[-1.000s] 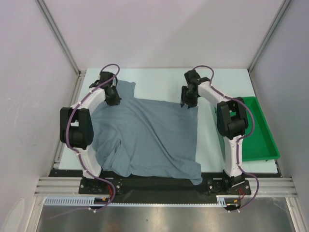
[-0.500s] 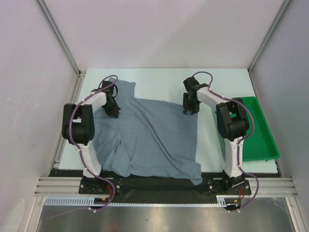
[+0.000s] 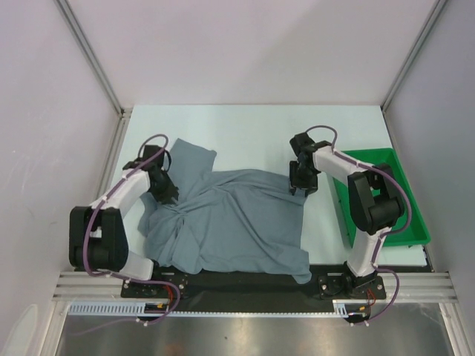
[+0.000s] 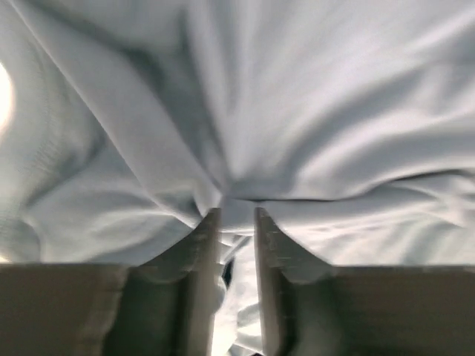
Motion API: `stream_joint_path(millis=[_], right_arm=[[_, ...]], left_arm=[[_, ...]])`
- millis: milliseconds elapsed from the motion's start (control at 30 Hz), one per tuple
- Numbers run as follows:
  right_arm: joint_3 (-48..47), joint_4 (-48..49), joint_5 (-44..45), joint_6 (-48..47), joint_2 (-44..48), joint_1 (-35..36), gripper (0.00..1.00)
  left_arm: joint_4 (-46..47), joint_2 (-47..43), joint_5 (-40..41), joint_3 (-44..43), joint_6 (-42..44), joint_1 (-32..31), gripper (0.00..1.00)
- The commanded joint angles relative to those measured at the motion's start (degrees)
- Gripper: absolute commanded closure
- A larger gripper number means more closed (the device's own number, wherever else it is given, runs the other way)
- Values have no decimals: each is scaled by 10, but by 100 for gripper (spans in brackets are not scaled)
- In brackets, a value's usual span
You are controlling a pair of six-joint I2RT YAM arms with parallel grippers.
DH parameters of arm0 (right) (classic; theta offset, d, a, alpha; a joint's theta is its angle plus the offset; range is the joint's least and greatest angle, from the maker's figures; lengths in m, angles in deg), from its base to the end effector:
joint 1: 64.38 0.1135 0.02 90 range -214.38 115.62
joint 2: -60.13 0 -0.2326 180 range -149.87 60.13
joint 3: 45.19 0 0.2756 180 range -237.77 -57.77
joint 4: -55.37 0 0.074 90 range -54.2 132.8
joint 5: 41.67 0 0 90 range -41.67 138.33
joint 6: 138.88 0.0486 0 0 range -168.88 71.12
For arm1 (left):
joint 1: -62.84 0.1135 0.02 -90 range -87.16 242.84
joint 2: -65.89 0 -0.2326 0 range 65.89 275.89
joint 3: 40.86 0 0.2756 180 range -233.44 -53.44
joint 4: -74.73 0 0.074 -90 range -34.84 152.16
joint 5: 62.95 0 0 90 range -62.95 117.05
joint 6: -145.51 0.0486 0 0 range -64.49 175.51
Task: Fold and stack the t-shirts
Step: Flatten the tshirt out
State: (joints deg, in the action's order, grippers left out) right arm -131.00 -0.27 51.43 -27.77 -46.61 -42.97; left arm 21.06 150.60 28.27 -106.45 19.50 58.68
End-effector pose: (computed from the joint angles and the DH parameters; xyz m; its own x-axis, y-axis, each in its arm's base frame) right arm 0.3481 0.1337 0.1186 -0.9718 0.0052 -0.2356 -0.0030 0.9994 0.0346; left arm 0.2945 -0.0204 0.1377 -0.8096 -0.5305 -0.2513 -0.5065 0.8477 -0.1575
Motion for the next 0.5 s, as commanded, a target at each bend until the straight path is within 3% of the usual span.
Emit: stream_joint_path(millis=[0,100,233,367,467], right_arm=[[-68,-34,-6,-4,21,-1,46],[-117,-66,1,-10,8,-6,42],[-162,-74,-1,-19,-18,-22,36],[-211,-86,-7,-26,-33,-36,35],[-238,-99,-8,-29,-34,-42,35]], left_arm=[[39,-35,45,-93,13,-1,63],[111,1,69,-165,56,1,51],[228,100,19,-249,151,7,45],[222,218,10,-375,204,20,47],[209,310,-42,-464,236,37,47]])
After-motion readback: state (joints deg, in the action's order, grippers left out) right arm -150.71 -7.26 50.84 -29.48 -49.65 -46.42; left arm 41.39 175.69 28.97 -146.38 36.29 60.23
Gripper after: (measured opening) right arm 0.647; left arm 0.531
